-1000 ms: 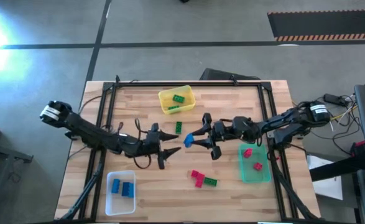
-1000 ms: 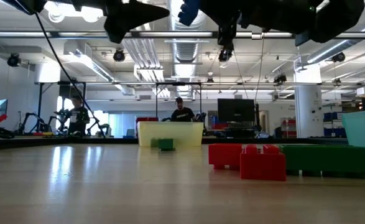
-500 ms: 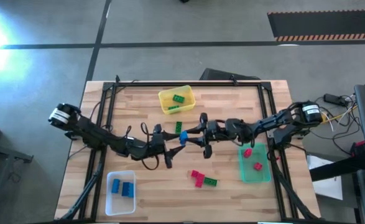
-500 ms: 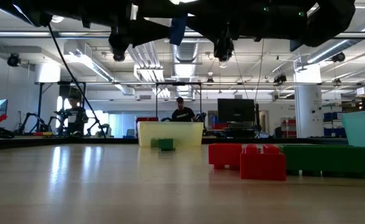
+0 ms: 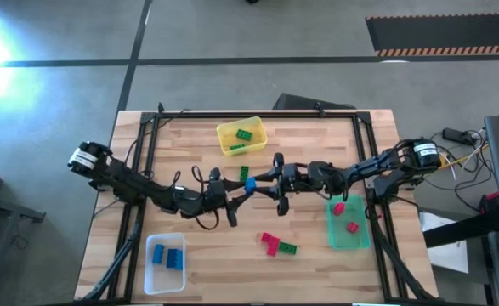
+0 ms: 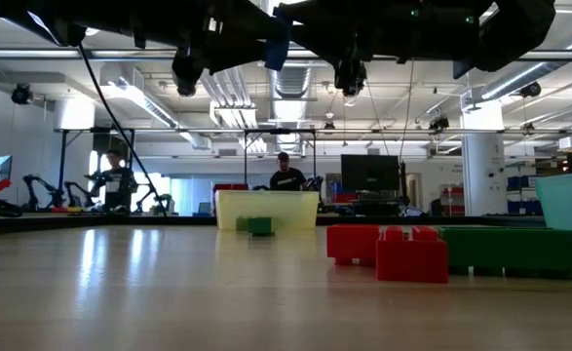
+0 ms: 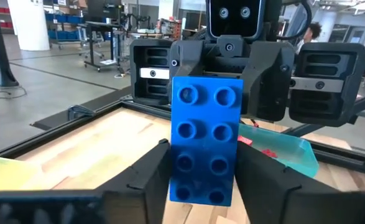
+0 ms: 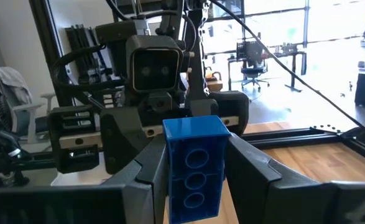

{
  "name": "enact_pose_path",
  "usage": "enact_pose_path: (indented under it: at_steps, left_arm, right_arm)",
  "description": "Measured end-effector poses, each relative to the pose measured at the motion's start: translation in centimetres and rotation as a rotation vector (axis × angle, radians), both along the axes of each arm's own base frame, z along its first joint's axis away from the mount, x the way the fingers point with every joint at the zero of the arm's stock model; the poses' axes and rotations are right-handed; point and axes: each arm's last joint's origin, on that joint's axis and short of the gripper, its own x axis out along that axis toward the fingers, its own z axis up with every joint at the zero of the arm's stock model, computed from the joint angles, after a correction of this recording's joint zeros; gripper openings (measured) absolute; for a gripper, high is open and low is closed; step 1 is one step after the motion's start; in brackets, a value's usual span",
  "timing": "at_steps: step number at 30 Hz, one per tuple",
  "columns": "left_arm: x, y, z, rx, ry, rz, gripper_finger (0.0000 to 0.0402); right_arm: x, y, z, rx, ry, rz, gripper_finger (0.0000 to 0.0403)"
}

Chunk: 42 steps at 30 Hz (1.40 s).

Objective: Sort & place blocks by color
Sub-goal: Put the blue game piece into the transparent bin

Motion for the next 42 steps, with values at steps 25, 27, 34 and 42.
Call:
enact_pose_path:
  at_steps: [25,27,34,42]
  left_arm:
    - [0.0,0.1,-0.4,0.021,0.022,0.001,0.0124]
    - [0.0,0.1,-0.4,0.015,0.021,0.001,0.0124]
    - [0.0,0.1,-1.0,-0.037,0.056,0.006,0.0124]
    - [0.4,0.0,-0.4,-0.133,0.019,0.013,0.0124]
  right_arm:
    - [0.0,0.0,-0.3,0.032,0.050,0.002,0.0241]
    - [-0.1,0.0,-0.2,0.033,0.053,0.002,0.0252]
    - [-1.4,-0.1,2.1,0.059,0.045,0.006,0.0263]
    - [-4.3,-0.3,5.0,0.054,0.095,0.004,0.0255]
